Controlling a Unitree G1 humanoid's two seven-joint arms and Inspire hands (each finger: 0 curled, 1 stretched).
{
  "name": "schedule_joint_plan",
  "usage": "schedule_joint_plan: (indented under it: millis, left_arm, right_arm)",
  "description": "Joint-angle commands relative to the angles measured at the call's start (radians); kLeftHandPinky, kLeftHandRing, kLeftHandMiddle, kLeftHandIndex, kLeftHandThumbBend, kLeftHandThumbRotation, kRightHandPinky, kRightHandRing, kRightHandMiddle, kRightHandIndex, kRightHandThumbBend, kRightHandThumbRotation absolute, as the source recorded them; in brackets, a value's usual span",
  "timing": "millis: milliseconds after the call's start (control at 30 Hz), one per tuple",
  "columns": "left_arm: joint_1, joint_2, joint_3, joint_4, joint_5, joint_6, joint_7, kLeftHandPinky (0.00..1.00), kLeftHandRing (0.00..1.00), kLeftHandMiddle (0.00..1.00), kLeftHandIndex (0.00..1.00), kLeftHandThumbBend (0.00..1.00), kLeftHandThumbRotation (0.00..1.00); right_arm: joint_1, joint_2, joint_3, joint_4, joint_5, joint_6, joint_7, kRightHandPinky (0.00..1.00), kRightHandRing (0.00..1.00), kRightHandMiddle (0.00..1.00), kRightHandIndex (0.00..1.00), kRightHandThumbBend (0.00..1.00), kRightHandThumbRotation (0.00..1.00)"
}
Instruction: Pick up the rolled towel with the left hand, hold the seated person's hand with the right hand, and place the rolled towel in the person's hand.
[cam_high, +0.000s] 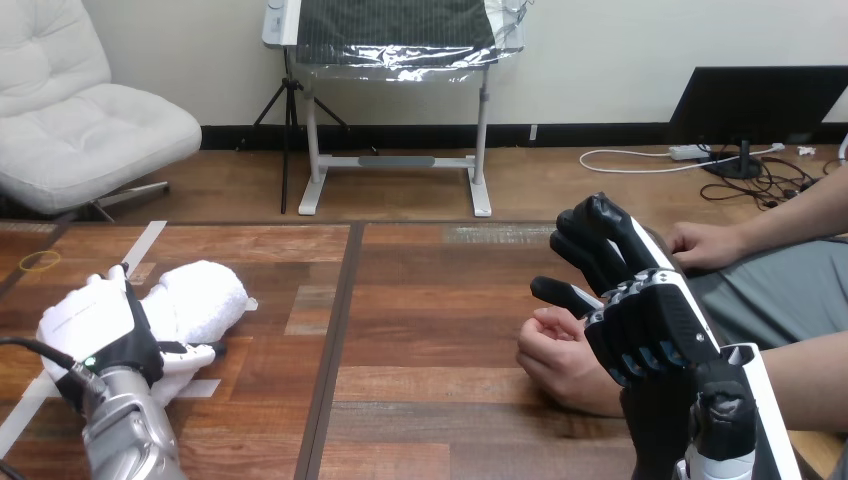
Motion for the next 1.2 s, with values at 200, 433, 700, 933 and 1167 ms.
schedule_joint_plan:
  millis: [200,433,700,933,1167]
  left_arm:
    - [-0.110,0.012,-0.033,0.050,-0.011,0.052,-0.061,1.00,0.98,0.98,0.96,0.92,0.42]
    - [-0.153,0.024,-0.088,0.054,0.012,0.162,-0.204,0.95,0.91,0.92,0.91,0.88,0.44]
    - [-0.175,0.032,-0.124,0.039,0.017,0.226,-0.281,0.56,0.72,0.78,0.78,0.87,0.42]
    - [-0.195,0.040,-0.150,0.025,0.016,0.275,-0.356,0.38,0.62,0.70,0.72,0.87,0.40]
    - [-0.219,0.055,-0.200,0.033,0.032,0.306,-0.442,0.32,0.59,0.70,0.74,0.84,0.44]
  right_arm:
    - [-0.042,0.003,-0.007,-0.014,0.016,-0.016,0.006,0.81,0.92,0.91,0.91,0.75,1.00]
    - [-0.038,0.002,-0.008,-0.022,0.018,-0.020,0.007,0.81,0.92,0.91,0.91,0.76,1.00]
    - [-0.037,-0.003,-0.007,-0.027,0.028,-0.020,0.012,0.80,0.92,0.91,0.91,0.77,1.00]
    - [-0.041,-0.001,-0.006,-0.023,0.041,-0.031,0.019,0.80,0.92,0.92,0.91,0.78,1.00]
    - [-0.038,-0.001,-0.009,-0.027,0.043,-0.032,0.023,0.80,0.92,0.92,0.91,0.79,1.00]
